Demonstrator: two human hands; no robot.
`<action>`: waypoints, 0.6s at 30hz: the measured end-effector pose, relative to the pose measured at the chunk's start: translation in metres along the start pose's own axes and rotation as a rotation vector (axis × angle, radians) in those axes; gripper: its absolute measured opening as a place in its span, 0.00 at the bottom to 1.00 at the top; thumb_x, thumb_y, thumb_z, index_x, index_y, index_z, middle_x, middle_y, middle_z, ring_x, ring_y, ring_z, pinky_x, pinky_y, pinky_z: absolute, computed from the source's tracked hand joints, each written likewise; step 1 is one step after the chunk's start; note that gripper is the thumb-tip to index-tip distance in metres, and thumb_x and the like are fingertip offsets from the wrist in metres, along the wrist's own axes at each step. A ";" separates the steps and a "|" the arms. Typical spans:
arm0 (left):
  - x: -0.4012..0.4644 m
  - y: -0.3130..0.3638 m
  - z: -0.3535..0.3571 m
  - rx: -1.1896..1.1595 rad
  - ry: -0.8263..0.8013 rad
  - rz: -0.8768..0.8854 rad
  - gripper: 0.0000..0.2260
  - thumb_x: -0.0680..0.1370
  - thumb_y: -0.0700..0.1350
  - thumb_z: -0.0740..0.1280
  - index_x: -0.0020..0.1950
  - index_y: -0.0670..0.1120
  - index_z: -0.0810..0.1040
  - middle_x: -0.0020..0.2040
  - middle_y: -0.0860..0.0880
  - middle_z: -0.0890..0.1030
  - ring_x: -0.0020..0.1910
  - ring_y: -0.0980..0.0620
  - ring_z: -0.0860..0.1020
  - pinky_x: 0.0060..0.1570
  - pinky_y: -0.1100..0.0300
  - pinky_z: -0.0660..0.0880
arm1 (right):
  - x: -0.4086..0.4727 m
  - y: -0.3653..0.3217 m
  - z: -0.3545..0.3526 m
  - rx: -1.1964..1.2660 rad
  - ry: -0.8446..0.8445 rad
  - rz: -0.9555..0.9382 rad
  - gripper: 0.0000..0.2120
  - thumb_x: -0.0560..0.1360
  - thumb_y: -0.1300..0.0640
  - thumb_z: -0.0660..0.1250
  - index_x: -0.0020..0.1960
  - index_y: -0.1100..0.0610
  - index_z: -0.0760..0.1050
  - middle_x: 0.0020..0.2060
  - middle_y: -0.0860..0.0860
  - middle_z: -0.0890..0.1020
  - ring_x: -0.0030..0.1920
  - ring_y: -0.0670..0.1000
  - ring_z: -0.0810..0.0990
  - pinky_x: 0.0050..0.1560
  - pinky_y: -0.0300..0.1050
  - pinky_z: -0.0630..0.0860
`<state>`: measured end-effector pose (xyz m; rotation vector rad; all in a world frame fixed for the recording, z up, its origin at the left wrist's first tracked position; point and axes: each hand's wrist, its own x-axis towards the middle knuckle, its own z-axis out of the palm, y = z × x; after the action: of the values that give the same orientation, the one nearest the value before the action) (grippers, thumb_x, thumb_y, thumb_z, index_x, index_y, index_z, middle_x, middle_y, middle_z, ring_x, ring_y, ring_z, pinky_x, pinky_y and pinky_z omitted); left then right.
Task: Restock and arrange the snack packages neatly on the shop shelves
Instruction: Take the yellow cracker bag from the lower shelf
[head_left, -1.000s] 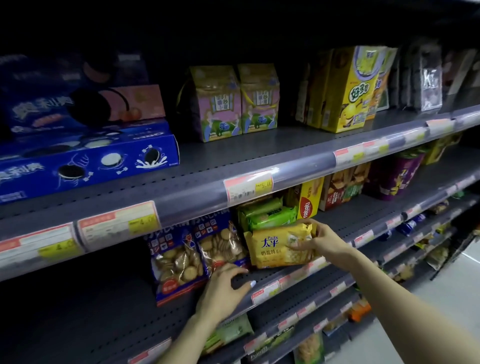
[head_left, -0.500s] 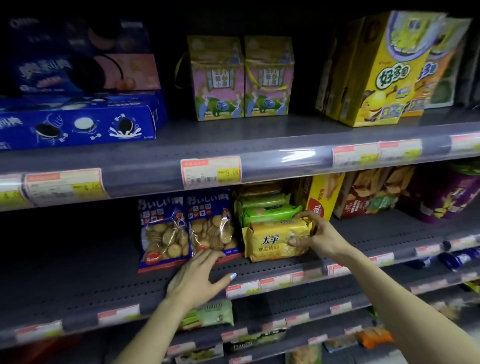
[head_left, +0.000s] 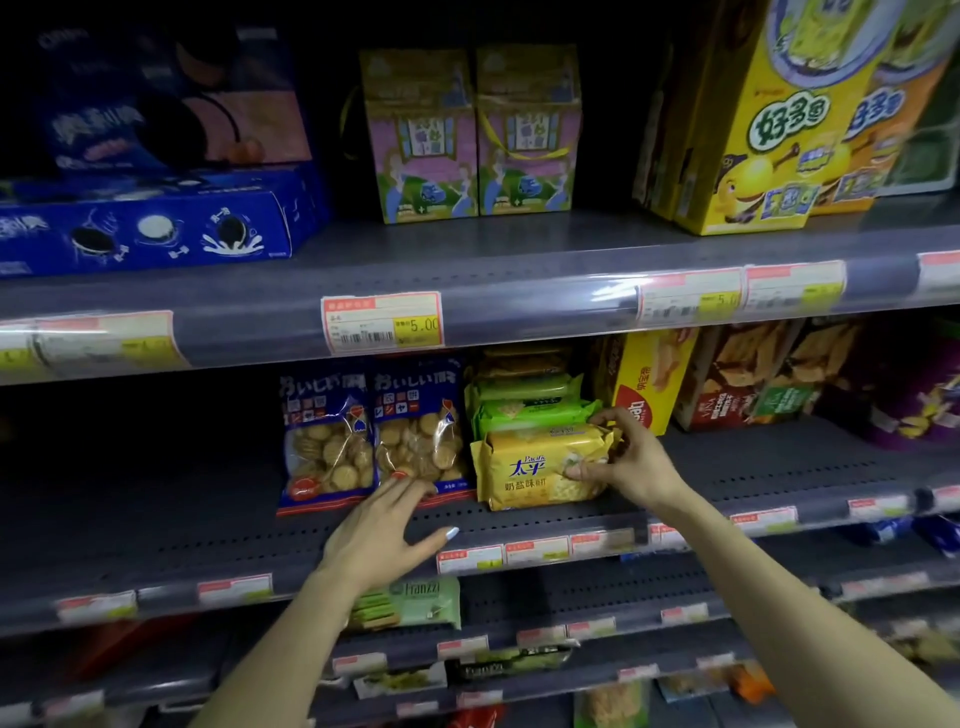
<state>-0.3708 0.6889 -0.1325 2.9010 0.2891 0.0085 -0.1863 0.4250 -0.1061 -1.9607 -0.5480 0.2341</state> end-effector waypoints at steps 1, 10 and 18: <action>-0.001 0.001 -0.001 0.003 0.000 0.004 0.40 0.67 0.75 0.44 0.72 0.54 0.63 0.72 0.55 0.65 0.73 0.55 0.61 0.70 0.57 0.63 | -0.001 0.000 0.001 -0.004 0.006 -0.002 0.29 0.58 0.51 0.82 0.53 0.47 0.71 0.48 0.49 0.77 0.39 0.48 0.73 0.37 0.41 0.72; -0.001 0.001 0.000 0.004 0.009 0.007 0.41 0.66 0.76 0.43 0.72 0.54 0.64 0.71 0.55 0.67 0.72 0.55 0.62 0.70 0.57 0.63 | -0.009 -0.006 0.006 0.040 0.078 0.003 0.29 0.61 0.59 0.81 0.58 0.53 0.73 0.50 0.50 0.77 0.41 0.43 0.76 0.33 0.28 0.73; -0.003 0.002 -0.002 -0.003 0.014 -0.004 0.42 0.66 0.77 0.42 0.71 0.54 0.64 0.71 0.55 0.67 0.72 0.55 0.63 0.70 0.55 0.64 | -0.014 -0.009 0.011 -0.008 0.109 -0.006 0.32 0.63 0.56 0.80 0.62 0.52 0.70 0.48 0.48 0.78 0.46 0.49 0.79 0.42 0.41 0.77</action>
<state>-0.3732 0.6869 -0.1300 2.8989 0.2968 0.0281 -0.2050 0.4303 -0.1035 -1.9667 -0.4844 0.1204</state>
